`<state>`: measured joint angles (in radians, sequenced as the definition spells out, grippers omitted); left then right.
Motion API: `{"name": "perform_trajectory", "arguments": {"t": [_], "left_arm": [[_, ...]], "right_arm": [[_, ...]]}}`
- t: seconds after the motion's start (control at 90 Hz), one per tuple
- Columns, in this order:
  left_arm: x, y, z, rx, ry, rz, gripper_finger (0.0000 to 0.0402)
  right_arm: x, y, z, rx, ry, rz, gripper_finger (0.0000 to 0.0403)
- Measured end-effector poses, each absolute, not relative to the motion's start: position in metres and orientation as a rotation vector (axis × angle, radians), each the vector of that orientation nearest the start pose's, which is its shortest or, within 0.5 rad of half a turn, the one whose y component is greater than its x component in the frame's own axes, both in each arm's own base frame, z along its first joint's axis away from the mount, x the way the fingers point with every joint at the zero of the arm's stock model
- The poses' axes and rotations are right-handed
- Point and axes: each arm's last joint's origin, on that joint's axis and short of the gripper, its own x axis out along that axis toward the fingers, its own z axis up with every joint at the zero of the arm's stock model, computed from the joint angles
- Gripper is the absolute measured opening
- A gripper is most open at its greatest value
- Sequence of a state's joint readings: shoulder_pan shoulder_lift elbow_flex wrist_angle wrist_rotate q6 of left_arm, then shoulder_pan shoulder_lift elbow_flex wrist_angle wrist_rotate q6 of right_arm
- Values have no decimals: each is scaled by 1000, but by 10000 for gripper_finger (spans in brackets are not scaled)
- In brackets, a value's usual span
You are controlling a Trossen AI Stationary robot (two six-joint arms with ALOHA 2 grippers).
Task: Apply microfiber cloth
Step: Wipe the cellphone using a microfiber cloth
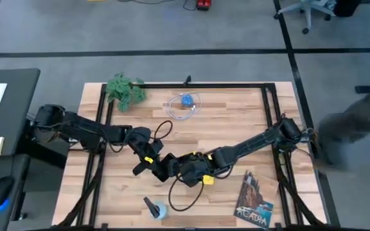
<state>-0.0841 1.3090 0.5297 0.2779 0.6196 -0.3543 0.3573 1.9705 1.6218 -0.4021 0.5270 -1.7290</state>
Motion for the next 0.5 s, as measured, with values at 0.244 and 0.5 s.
{"name": "perform_trajectory", "arguments": {"t": [0.244,0.5], "left_arm": [[246,-37,185,-448,603,-577,17],[247,-29,185,-423,588,-554,76]], "right_arm": [[419,140,258,-1928,694,429,136],[418,139,260,-1909,757,333,25]]}}
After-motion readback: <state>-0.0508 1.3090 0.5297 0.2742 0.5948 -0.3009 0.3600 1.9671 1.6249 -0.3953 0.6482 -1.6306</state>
